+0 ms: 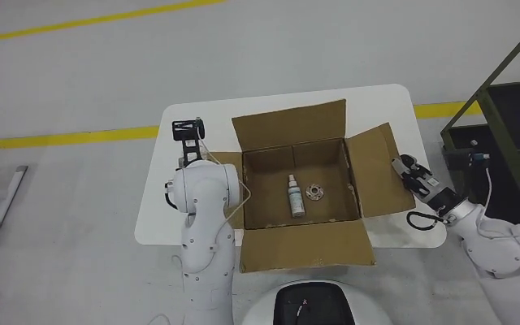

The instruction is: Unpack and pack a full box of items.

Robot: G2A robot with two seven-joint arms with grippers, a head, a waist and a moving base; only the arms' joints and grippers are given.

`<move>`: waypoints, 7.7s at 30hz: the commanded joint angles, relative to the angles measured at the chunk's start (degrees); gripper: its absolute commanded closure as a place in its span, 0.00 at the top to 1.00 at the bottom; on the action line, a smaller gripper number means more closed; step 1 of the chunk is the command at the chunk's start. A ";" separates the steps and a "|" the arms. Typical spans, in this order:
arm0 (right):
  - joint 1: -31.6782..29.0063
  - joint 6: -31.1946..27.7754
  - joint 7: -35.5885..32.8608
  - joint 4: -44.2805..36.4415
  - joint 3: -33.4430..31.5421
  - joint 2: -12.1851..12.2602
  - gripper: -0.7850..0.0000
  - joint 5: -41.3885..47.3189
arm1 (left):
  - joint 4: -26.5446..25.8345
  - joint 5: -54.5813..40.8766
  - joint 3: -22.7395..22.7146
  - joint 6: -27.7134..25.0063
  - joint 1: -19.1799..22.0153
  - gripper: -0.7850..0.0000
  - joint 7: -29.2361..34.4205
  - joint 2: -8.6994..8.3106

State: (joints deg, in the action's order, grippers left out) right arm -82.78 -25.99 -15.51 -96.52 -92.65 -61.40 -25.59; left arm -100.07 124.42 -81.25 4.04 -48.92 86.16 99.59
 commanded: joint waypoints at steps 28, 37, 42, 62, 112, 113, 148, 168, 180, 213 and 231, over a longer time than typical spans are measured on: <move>-6.86 -1.96 6.04 -14.26 -8.54 0.23 0.00 -5.23 | 2.99 4.18 -7.10 -14.51 -4.15 0.00 -0.91 -1.13; -5.82 -4.03 1.21 -18.70 -6.12 0.41 0.00 -8.04 | 2.99 4.18 -7.10 -14.51 -4.15 0.00 -0.91 -1.13; 2.32 -4.94 -8.64 -16.54 1.29 0.73 0.00 -15.32 | 2.99 4.18 -7.10 -14.51 -4.15 0.00 -0.91 -1.13; 12.91 -1.22 -15.25 -10.67 11.36 0.18 0.00 -22.92 | 2.99 4.18 -7.10 -14.51 -4.15 0.00 -0.91 -1.13; 7.21 2.57 -13.87 -17.95 15.17 0.40 0.00 -26.74 | 31.96 0.88 -16.92 -13.57 1.94 1.00 -11.58 -4.73; 7.16 2.62 -13.94 -17.99 15.14 0.41 0.00 -26.83 | 32.17 0.63 -16.94 -13.37 2.03 1.00 -11.32 -4.75; 12.87 17.92 -11.21 -11.38 18.41 -1.57 0.00 -6.80 | -6.32 -7.96 -18.30 -17.32 -7.86 1.00 -9.59 -6.00; 18.77 37.36 -16.71 -14.36 26.87 -3.16 0.00 -15.95 | -9.25 -9.59 -17.98 -17.85 -8.56 1.00 -10.87 -6.18; 38.21 58.14 -30.81 1.84 45.10 -8.86 0.00 -20.78 | -9.25 -9.59 -17.98 -17.85 -8.56 1.00 -10.87 -6.18; 46.77 66.22 -36.03 17.86 57.38 -17.38 0.36 -19.18 | -9.25 -9.59 -17.98 -17.85 -8.56 1.00 -10.87 -6.18; 47.73 64.79 -35.91 25.81 57.83 -20.60 0.50 -19.24 | -9.25 -9.59 -17.98 -17.85 -8.56 1.00 -10.87 -6.18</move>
State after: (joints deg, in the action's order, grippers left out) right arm -35.08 39.01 -51.48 -71.29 -34.85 -81.79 -45.06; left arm -109.32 114.83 -99.23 -13.81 -57.48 75.30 93.41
